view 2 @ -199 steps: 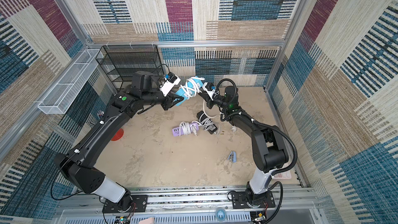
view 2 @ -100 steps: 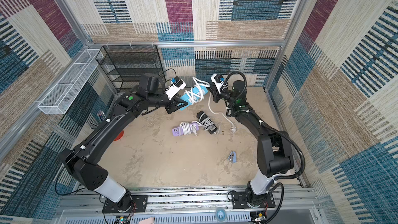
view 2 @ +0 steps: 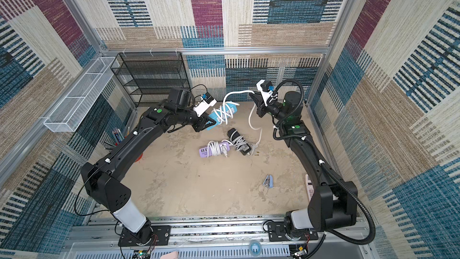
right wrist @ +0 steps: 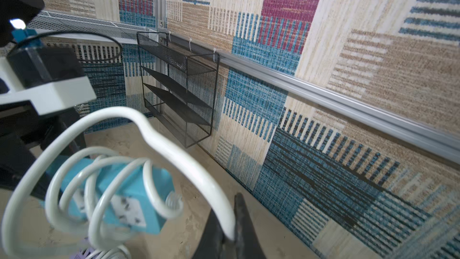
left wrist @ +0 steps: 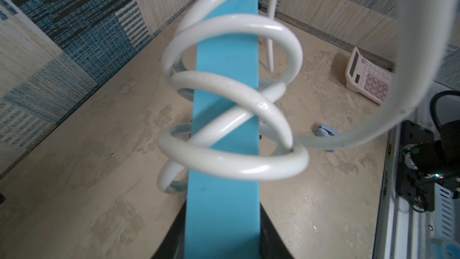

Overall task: Unwrap the cord wrapped around the power strip
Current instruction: Unwrap the power cord from the power strip.

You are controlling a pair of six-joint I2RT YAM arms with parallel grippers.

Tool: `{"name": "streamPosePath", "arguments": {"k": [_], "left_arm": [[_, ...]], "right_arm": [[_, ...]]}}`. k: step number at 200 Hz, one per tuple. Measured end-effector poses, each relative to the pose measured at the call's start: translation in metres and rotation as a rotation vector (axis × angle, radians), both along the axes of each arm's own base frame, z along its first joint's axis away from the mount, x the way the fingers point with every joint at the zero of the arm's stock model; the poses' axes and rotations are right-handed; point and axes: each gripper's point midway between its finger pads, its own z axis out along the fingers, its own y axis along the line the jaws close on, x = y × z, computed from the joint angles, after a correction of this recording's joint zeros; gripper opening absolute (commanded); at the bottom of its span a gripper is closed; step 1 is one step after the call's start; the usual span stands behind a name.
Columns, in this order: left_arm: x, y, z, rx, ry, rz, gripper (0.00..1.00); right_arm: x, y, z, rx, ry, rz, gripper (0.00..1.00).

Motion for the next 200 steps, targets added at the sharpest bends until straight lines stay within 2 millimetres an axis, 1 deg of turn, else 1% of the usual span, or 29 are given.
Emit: {"name": "streamPosePath", "arguments": {"k": [20, 43, 64, 80, 102, 121, 135, 149, 168, 184, 200], "left_arm": [[0.011, 0.015, 0.008, -0.002, -0.029, 0.070, 0.00], [0.021, 0.031, 0.027, -0.019, -0.089, 0.139, 0.00], [0.019, 0.035, 0.047, -0.043, -0.135, 0.154, 0.00], [0.014, 0.035, 0.063, -0.070, -0.161, 0.146, 0.00], [0.001, 0.028, 0.080, -0.125, -0.170, 0.104, 0.00], [-0.013, 0.017, 0.088, -0.156, -0.166, 0.049, 0.00], [-0.028, 0.006, 0.088, -0.177, -0.151, -0.010, 0.00], [-0.042, -0.004, 0.086, -0.191, -0.129, -0.062, 0.00], [-0.059, -0.013, 0.078, -0.205, -0.090, -0.123, 0.00], [-0.069, -0.020, 0.064, -0.200, -0.049, -0.157, 0.00], [-0.078, -0.026, 0.043, -0.182, 0.007, -0.181, 0.00]], "right_arm": [[-0.010, -0.012, -0.022, -0.006, 0.063, -0.054, 0.00], [-0.015, -0.028, -0.051, 0.002, 0.148, -0.124, 0.00], [-0.011, -0.040, -0.077, 0.020, 0.234, -0.182, 0.00], [0.000, -0.045, -0.097, 0.035, 0.298, -0.214, 0.00], [0.018, -0.045, -0.135, 0.046, 0.411, -0.228, 0.00], [0.038, -0.044, -0.162, 0.056, 0.491, -0.235, 0.00], [0.054, -0.042, -0.175, 0.066, 0.530, -0.237, 0.00], [0.070, -0.040, -0.181, 0.075, 0.547, -0.232, 0.00], [0.094, -0.038, -0.179, 0.085, 0.540, -0.227, 0.00], [0.112, -0.035, -0.169, 0.094, 0.521, -0.214, 0.00], [0.128, -0.032, -0.150, 0.103, 0.488, -0.200, 0.00]]}}
